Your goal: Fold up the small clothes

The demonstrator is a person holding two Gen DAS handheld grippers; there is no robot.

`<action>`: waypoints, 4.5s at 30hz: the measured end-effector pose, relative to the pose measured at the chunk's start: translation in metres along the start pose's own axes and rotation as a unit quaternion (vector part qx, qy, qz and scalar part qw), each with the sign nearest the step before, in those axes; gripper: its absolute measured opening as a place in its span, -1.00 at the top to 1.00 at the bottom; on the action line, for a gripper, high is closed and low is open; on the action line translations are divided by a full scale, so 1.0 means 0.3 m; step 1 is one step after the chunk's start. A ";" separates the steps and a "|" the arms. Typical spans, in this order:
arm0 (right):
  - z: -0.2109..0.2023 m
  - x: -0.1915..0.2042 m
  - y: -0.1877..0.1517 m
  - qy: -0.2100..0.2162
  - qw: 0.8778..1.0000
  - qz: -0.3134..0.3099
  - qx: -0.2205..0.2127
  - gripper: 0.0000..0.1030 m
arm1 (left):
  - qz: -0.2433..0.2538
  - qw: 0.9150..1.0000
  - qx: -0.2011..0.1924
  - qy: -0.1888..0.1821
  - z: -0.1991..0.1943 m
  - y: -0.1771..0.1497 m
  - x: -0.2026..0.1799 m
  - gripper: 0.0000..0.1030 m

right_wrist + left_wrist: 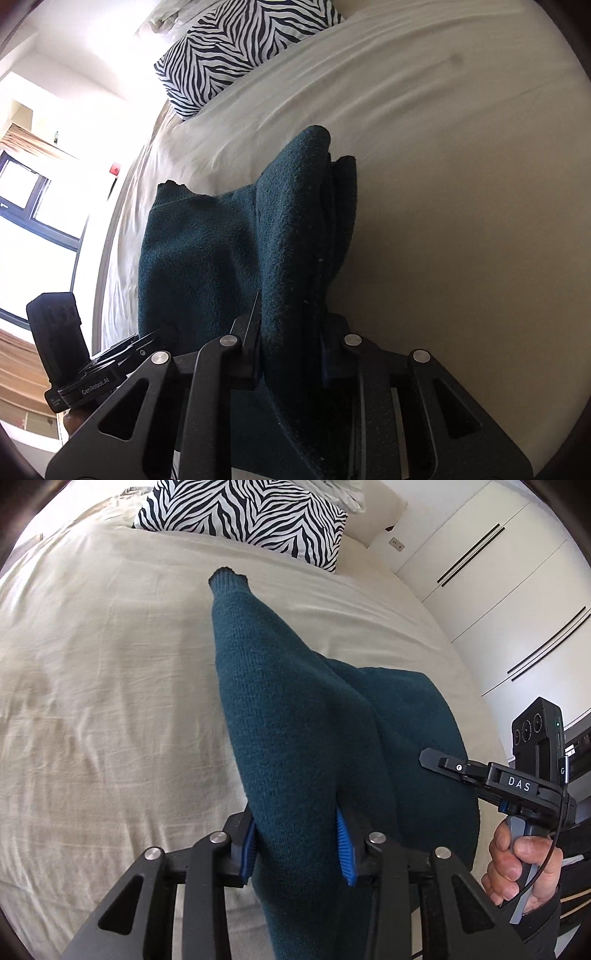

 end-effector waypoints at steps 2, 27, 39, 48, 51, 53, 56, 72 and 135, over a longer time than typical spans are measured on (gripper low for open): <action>-0.026 0.064 -0.047 0.008 1.000 -0.008 0.002 0.60 | 0.002 1.000 -0.007 -0.002 -0.079 -0.020 0.022 0.26; 0.256 0.244 -0.701 0.110 0.987 0.081 0.082 0.54 | -0.060 0.998 -0.013 0.012 -0.327 -0.574 0.464 0.05; 0.106 0.167 -0.709 0.133 0.984 0.122 0.012 0.21 | -0.056 0.995 -0.045 0.062 -0.412 -0.625 0.434 -0.26; -0.348 0.215 -0.793 0.034 0.982 0.005 -0.188 0.06 | 0.070 0.943 -0.210 0.248 -0.766 -0.694 0.170 -1.00; -0.503 0.312 -0.847 0.000 0.960 -0.061 -0.273 -0.38 | 0.092 0.916 -0.250 0.301 -0.878 -0.714 0.075 -1.00; -0.606 0.382 -0.901 -0.007 0.937 -0.104 -0.333 -0.82 | 0.094 0.898 -0.273 0.333 -0.954 -0.705 0.034 -1.00; -0.774 0.474 -1.004 -0.003 0.894 -0.153 -0.422 -1.00 | 0.106 0.878 -0.308 0.352 -1.078 -0.692 -0.031 -1.00; -0.905 0.695 -1.241 -0.036 0.891 -0.232 -0.390 -1.00 | 0.082 0.882 -0.253 0.390 -1.109 -0.708 -0.051 -1.00; -0.287 0.384 -1.237 -0.194 0.950 -0.160 -0.183 -1.00 | -0.004 0.954 -0.051 0.295 -0.674 -0.916 0.157 -1.00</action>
Point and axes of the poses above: each gripper's, at about its wrist camera, not at the fingertips, and z roughly the way its jaws point, x to its left, y to its top, the point moved 5 cm from there along z, roughly the way its jaws point, and after that the axes turned 14 degrees about z, right-handed, at the moved point
